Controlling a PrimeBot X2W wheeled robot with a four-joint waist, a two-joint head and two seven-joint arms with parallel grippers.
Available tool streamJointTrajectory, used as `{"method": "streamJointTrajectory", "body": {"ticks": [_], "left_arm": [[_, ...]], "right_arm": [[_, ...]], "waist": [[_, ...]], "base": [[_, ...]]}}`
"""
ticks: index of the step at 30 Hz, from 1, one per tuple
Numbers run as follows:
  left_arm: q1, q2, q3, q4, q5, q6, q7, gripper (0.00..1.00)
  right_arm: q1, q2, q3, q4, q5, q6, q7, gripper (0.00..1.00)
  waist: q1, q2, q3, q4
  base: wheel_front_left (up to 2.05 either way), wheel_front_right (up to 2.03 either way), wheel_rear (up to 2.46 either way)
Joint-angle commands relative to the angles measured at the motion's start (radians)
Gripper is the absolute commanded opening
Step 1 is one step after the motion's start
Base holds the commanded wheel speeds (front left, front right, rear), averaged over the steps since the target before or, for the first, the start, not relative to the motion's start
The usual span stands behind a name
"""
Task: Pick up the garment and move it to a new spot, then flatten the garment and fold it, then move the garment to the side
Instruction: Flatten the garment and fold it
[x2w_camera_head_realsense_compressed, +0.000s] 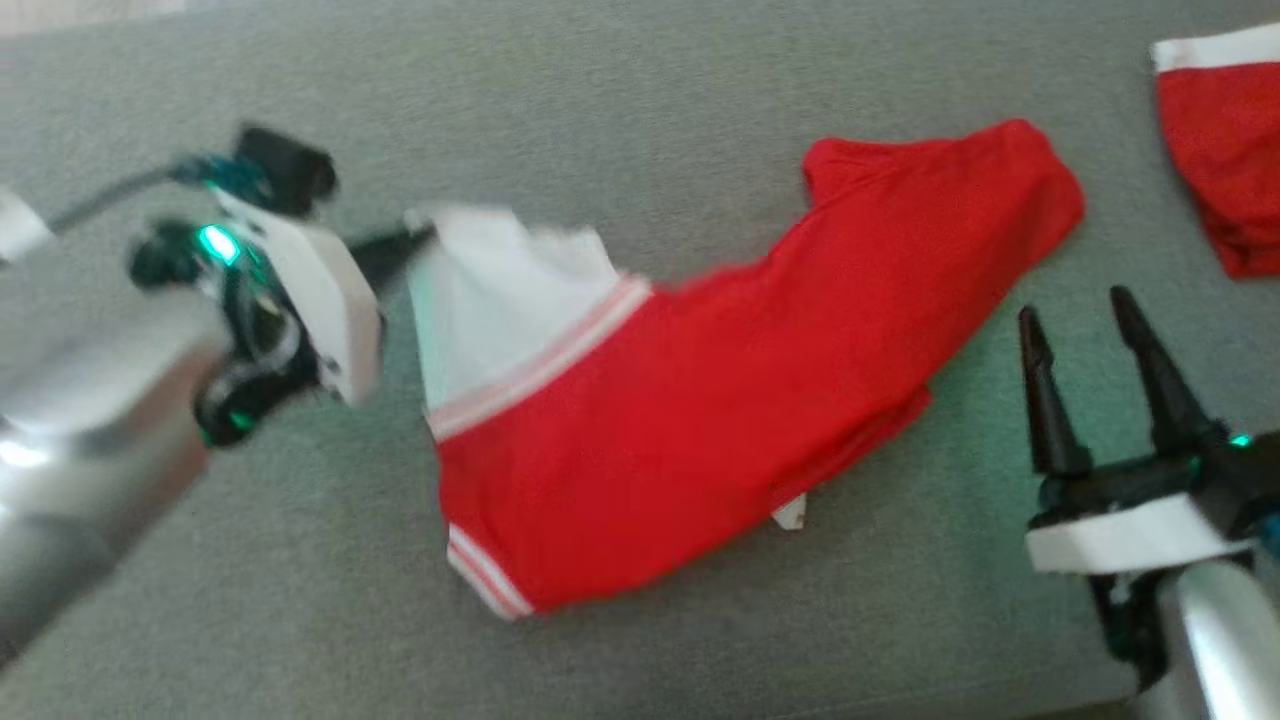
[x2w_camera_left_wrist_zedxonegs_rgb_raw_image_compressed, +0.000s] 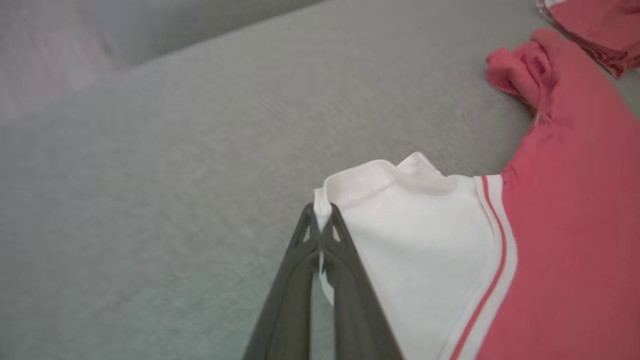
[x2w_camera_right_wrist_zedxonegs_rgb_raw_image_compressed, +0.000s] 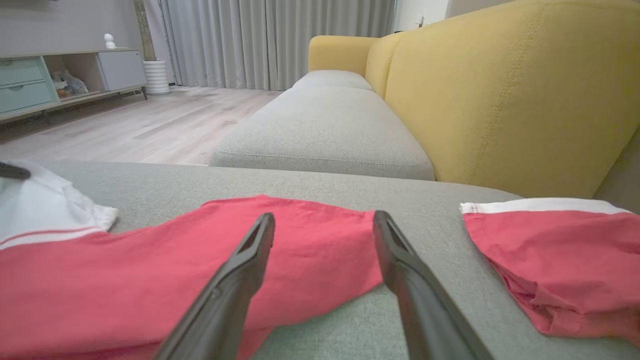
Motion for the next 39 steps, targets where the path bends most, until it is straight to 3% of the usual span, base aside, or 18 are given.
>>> {"method": "streamJointTrajectory", "body": {"ticks": [1, 4, 8, 12, 17, 23, 31, 32, 33, 34, 35, 39], "left_arm": [[-0.082, 0.055, 0.038, -0.01, 0.026, 0.002, -0.026, 0.0], [-0.129, 0.08, 0.037, -0.005, 0.056, 0.002, -0.075, 0.0], [-0.184, 0.095, 0.036, 0.018, 0.1, 0.002, -0.134, 0.0], [-0.217, 0.076, 0.033, 0.039, 0.123, 0.002, -0.153, 0.0], [-0.229, 0.047, 0.029, 0.045, 0.13, 0.002, -0.148, 0.0], [-0.234, 0.044, 0.026, 0.04, 0.139, 0.002, -0.145, 0.0], [-0.244, 0.047, 0.025, 0.029, 0.141, 0.002, -0.14, 0.0], [-0.243, 0.047, 0.025, 0.026, 0.142, 0.002, -0.138, 0.0], [-0.241, 0.047, 0.025, 0.024, 0.144, 0.002, -0.136, 0.0], [-0.239, 0.046, 0.025, 0.022, 0.145, 0.002, -0.134, 0.0], [-0.237, 0.045, 0.025, 0.02, 0.145, 0.002, -0.134, 0.0], [-0.223, 0.047, 0.025, 0.019, 0.146, 0.002, -0.131, 0.0]], "right_arm": [[-0.052, -0.049, 0.021, -0.011, 0.029, 0.007, -0.006, 1.0], [-0.126, -0.134, 0.038, 0.079, 0.108, 0.007, 0.024, 1.0], [-0.256, -0.228, 0.072, 0.176, 0.245, 0.007, 0.195, 1.0], [-0.356, -0.306, 0.128, 0.236, 0.368, 0.007, 0.338, 1.0], [-0.447, -0.393, 0.209, 0.314, 0.413, 0.007, 0.392, 1.0], [-0.526, -0.413, 0.312, 0.424, 0.436, 0.007, 0.384, 1.0], [-0.619, -0.383, 0.43, 0.572, 0.452, 0.007, 0.362, 1.0], [-0.63, -0.38, 0.451, 0.586, 0.455, 0.007, 0.36, 0.95], [-0.641, -0.379, 0.476, 0.595, 0.459, 0.007, 0.358, 0.78], [-0.65, -0.381, 0.5, 0.605, 0.464, 0.007, 0.358, 0.43], [-0.657, -0.382, 0.525, 0.615, 0.474, 0.007, 0.365, 0.0], [-0.679, -0.398, 0.604, 0.637, 0.538, 0.007, 0.405, 0.0]], "waist": [[0.0, 0.0, 0.007, 0.018], [0.0, 0.0, 0.016, 0.042], [0.0, 0.0, 0.032, 0.071], [0.0, 0.0, 0.053, 0.103], [0.0, 0.0, 0.08, 0.134], [0.0, 0.0, 0.103, 0.151], [0.0, 0.0, 0.116, 0.16], [0.0, 0.0, 0.116, 0.161], [0.0, 0.0, 0.116, 0.162], [0.0, 0.0, 0.115, 0.162], [0.0, 0.0, 0.114, 0.163], [0.0, 0.0, 0.1, 0.163]], "base": [[0.0, 0.0, 0.0], [0.0, 0.0, 0.0], [0.0, 0.0, 0.0], [0.0, 0.0, 0.0], [0.0, 0.0, 0.0], [0.0, 0.0, 0.0], [0.0, 0.0, 0.0], [0.0, 0.0, 0.0], [0.0, 0.0, 0.0], [0.0, 0.0, 0.0], [0.0, 0.0, 0.0], [0.0, 0.0, 0.0]]}}
